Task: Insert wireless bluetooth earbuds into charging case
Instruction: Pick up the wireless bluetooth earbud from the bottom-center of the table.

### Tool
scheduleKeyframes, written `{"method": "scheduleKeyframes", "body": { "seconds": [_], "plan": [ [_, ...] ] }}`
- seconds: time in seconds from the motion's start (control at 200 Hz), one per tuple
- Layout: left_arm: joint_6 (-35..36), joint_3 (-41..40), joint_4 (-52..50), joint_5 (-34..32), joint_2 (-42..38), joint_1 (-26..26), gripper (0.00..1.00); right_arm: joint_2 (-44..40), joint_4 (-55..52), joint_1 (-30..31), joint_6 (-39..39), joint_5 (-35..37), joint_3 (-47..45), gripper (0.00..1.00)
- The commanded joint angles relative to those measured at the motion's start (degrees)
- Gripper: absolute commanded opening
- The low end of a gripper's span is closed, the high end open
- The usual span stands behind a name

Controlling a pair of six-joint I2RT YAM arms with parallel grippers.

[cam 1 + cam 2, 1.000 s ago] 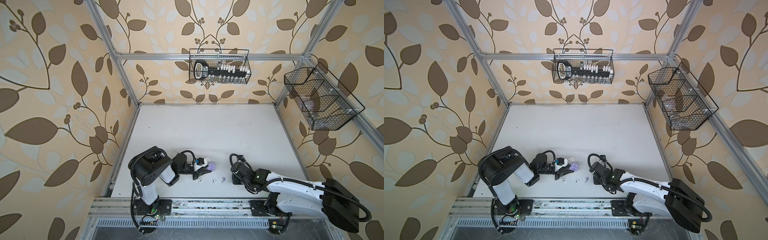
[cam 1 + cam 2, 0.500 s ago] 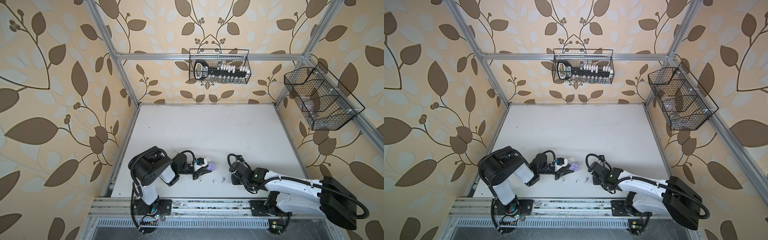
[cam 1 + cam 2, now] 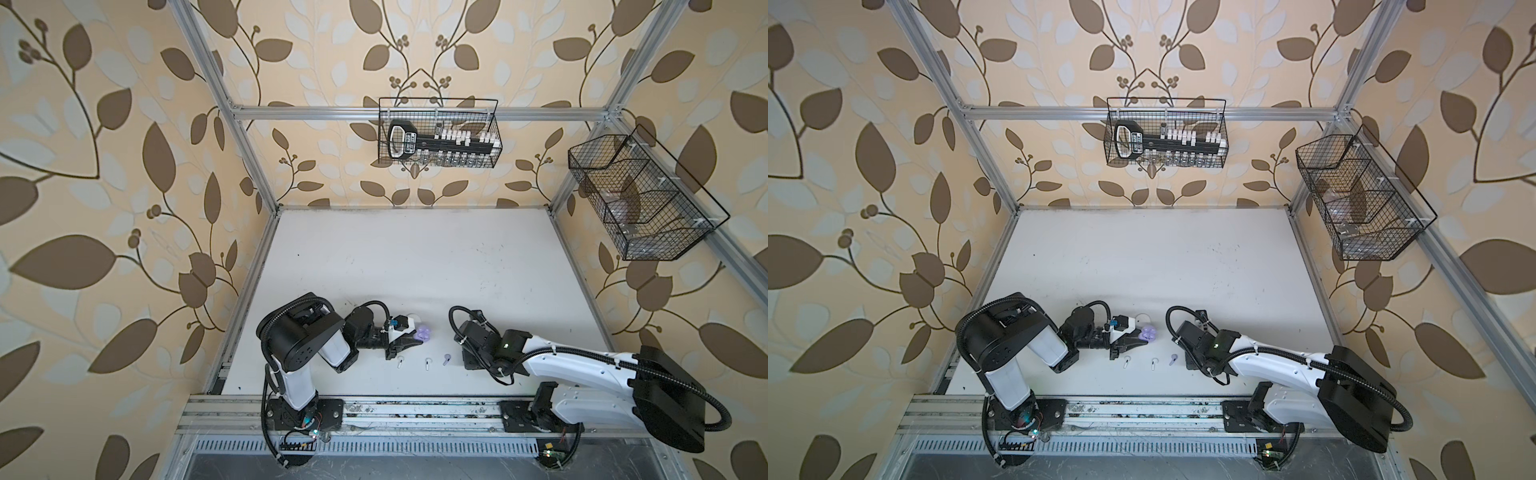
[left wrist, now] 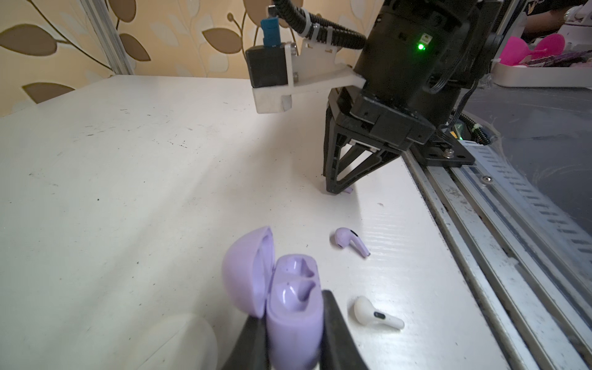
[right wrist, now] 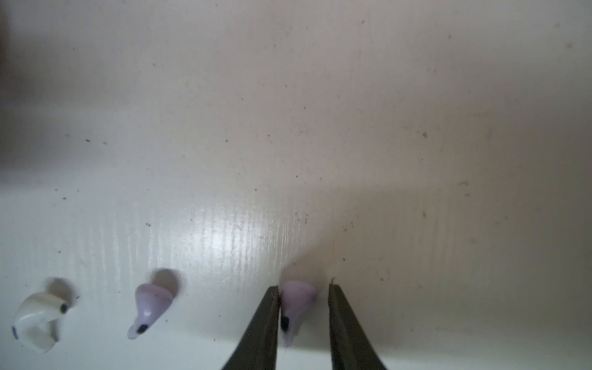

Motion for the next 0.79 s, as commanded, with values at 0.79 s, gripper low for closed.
{"method": "scheduleKeyframes", "body": {
  "seconds": [0.79],
  "plan": [
    [1.25, -0.66, 5.18, -0.04, 0.14, -0.63, 0.12, 4.39, -1.16, 0.21, -0.66, -0.69, 2.67, 0.2]
  ]
}}
